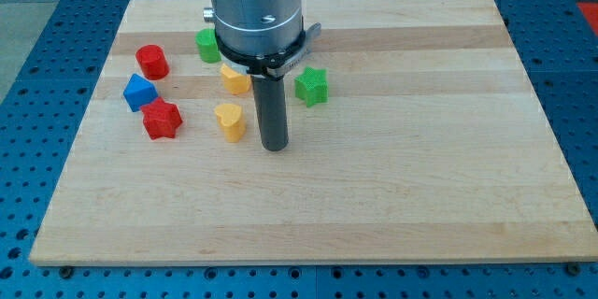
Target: Point your arm towards the red star
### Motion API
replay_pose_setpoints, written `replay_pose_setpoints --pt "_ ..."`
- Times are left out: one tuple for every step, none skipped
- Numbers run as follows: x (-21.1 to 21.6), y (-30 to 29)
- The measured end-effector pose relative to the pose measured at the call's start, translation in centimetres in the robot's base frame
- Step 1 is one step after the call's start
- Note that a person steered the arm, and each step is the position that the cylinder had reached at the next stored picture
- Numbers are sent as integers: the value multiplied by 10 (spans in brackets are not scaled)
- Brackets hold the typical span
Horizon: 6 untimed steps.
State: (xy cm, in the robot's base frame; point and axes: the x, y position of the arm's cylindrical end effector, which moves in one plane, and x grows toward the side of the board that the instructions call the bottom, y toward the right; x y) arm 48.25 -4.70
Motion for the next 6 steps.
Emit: replay_pose_setpoints --pt "4 -23" --pt "10 -72" --pt "11 -130" --pt "11 -170" --pt "11 -179" --pt "-2 -184"
